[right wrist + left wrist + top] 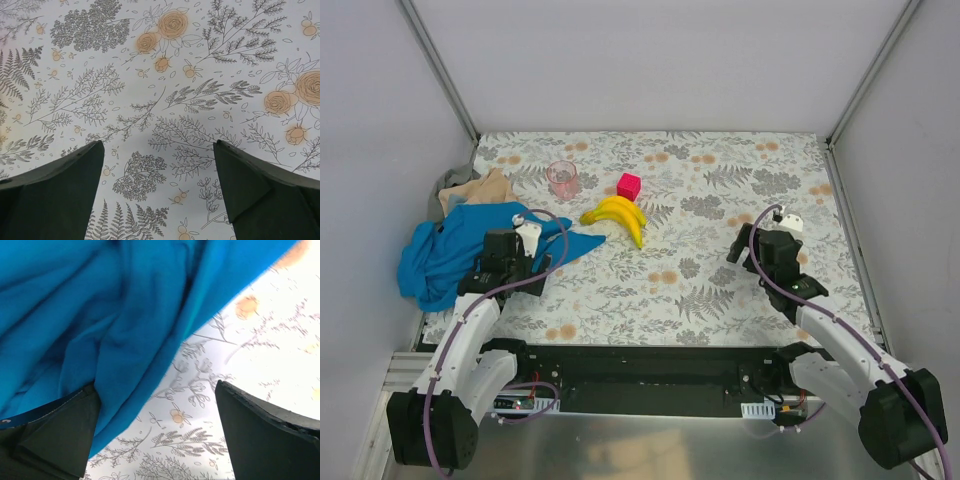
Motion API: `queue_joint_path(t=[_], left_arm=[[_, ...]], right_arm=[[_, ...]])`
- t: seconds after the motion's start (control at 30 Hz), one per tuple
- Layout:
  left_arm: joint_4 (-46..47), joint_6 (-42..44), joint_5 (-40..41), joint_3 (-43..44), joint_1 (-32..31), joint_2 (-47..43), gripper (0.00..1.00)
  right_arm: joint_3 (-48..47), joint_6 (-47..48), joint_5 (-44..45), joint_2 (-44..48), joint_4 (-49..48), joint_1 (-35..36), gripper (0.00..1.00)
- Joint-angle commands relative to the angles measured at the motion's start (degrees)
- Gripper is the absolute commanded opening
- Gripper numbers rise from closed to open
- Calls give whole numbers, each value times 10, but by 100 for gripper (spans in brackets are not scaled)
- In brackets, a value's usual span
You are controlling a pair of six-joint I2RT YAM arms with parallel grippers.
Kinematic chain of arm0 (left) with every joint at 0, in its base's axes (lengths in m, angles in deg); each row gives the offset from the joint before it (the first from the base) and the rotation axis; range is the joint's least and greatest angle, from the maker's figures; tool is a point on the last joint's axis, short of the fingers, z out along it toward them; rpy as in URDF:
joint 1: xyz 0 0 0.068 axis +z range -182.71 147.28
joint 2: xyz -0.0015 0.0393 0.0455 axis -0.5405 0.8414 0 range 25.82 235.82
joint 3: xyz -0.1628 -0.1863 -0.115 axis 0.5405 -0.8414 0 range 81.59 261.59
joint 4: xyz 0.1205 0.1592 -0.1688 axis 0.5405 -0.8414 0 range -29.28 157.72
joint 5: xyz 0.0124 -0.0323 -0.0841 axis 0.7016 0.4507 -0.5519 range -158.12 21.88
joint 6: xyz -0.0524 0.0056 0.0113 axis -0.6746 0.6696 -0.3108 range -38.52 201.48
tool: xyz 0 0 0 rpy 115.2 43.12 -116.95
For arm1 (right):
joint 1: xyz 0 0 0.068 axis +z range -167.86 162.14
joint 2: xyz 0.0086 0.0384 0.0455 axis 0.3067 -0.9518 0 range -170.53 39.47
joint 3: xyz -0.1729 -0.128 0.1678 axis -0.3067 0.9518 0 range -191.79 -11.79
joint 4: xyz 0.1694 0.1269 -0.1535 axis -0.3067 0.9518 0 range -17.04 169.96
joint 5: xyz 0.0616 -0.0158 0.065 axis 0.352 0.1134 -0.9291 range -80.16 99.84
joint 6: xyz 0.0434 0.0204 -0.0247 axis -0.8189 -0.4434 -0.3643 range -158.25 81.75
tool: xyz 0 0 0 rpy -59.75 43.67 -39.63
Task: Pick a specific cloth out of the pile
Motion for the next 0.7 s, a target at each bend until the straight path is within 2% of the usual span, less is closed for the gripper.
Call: queue_joint_path(t=[0.0, 0.07, 0.1, 0.17, 0.2, 0.3, 0.37, 0.53, 0.67], left_arm=[[-93, 88, -128, 41, 6, -1, 99], [-176, 125, -162, 96, 6, 3, 99], [-212, 136, -152, 124, 5, 8, 99], [-261, 143, -85, 189, 6, 23, 99], [-268, 146, -26, 207, 6, 35, 99], [-263, 178, 138, 217, 6, 87, 99], [-252, 201, 206, 206, 7, 130, 99], [-174, 231, 225, 166, 18, 224, 99], [-100, 234, 242, 187, 66, 311, 99]], right_arm=[[-15, 0, -53, 28, 2, -2, 99], [-31, -1, -81, 32, 21, -3, 99], [-42, -3, -96, 32, 32, -3, 99], [-68, -14, -135, 28, 52, -1, 99], [-75, -19, -169, 22, 54, -2, 99], [-94, -44, -275, 3, 34, 8, 99], [-113, -48, -285, -14, 26, 38, 99], [-176, -26, -232, -73, 28, 151, 99], [-228, -17, -237, -133, 31, 214, 99]])
